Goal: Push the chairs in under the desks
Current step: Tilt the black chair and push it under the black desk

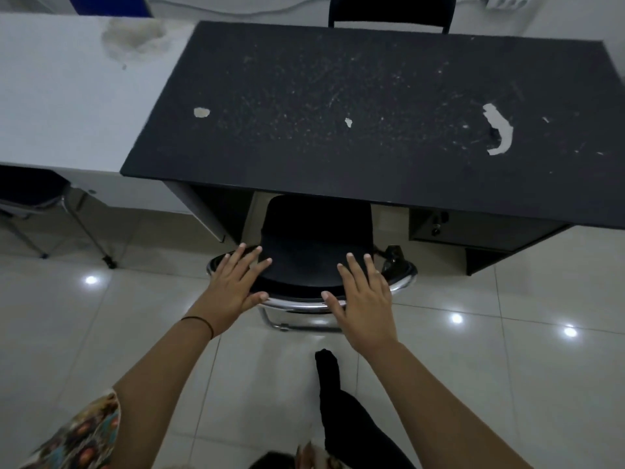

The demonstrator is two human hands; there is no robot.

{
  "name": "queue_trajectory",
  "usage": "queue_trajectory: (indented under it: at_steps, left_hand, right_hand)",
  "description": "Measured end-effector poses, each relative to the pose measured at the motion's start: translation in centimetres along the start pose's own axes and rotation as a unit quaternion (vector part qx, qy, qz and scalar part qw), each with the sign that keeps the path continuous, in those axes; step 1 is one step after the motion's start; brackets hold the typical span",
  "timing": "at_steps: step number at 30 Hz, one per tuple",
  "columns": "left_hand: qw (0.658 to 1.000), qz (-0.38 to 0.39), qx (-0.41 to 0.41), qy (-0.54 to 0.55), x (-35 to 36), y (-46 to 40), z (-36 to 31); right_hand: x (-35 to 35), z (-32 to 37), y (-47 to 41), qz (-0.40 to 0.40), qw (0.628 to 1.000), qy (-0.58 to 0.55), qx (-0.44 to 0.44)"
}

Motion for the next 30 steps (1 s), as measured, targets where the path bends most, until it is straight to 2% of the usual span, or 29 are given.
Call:
queue_trajectory:
  at_steps: [7,10,13,17,22,30]
  left_hand:
    - [0.999,-0.019,0.020,0.017,0.0,-0.2,0.3]
    - [0.999,-0.028,-0.003,0.043,0.0,-0.3,0.2]
    - [0.999,-0.038,0.016,0.015,-0.1,-0.6,-0.7]
    - [0.996,-0.043,0.058,-0.045,-0.1,-0.8,-1.4]
    - [0.996,-0.024,0.041,-0.079,0.0,-0.5,-2.0]
    - [0.997,-0.016,0.034,-0.072,-0.2,-1.2,-1.1]
  right_hand:
    - [0.0,0.8,-0.2,0.005,0.999,0.017,0.041]
    - [0.0,1.4,-0.2,0.007,0.995,0.088,0.044]
    - [-0.2,1.7,-0.3,-0.007,0.990,0.138,0.032]
    - [0.3,1.4,-0.4,-0.022,0.991,0.122,0.046]
    - [0.5,1.7,-0.5,-0.042,0.991,0.124,0.026]
    - [0.5,1.9,-0.9,-0.051,0.993,0.101,0.039]
Point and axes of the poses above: each hand's wrist, its own y-axis away from the middle knuckle, its own x-axis out of the palm, z = x × y, the point moved 5 cm from there along -y, towards the middle knuckle, and after that the axes turned 15 degrees about x, right-handed, at the moved point
